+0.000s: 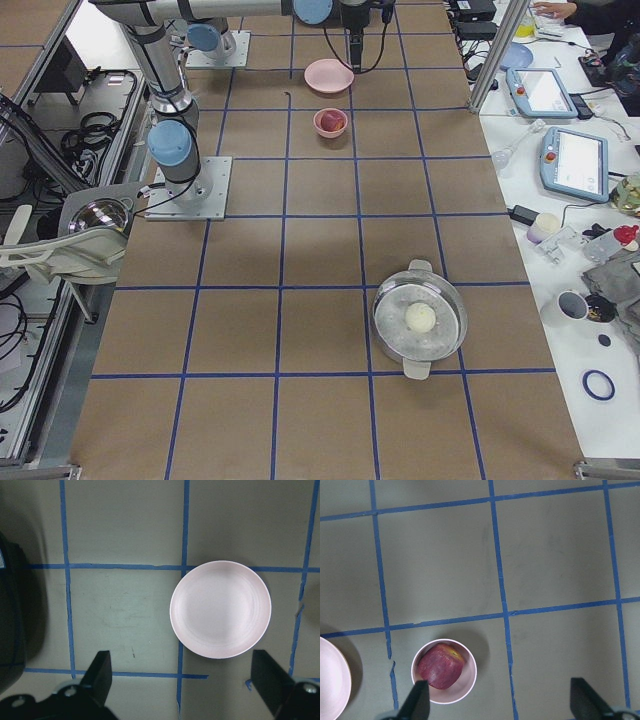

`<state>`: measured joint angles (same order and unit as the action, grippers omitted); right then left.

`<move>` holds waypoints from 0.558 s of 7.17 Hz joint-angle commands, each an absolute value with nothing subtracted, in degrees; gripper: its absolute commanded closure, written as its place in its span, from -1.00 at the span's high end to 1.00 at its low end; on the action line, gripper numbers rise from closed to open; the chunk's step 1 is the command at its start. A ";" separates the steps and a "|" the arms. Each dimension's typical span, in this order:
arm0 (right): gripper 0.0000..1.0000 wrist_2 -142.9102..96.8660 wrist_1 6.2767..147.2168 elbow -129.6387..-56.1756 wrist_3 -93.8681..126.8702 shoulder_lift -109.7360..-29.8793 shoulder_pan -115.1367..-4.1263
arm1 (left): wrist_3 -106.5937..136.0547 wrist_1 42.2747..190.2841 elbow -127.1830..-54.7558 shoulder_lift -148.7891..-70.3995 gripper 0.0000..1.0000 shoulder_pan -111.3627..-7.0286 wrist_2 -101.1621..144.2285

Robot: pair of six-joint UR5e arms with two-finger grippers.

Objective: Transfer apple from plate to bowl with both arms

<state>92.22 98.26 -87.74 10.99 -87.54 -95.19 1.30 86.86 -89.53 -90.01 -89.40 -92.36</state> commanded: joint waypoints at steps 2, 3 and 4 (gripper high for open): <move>1.00 92.29 98.26 -87.80 10.99 -87.54 -95.19 | 1.58 86.75 -89.47 -90.00 1.00 -89.38 -92.20; 1.00 92.29 98.26 -87.80 10.99 -87.54 -95.19 | 2.02 86.84 -89.73 -90.00 1.00 -89.73 -92.28; 1.00 92.37 98.26 -87.80 10.99 -87.54 -95.19 | 1.93 86.75 -89.65 -89.83 1.00 -89.56 -92.20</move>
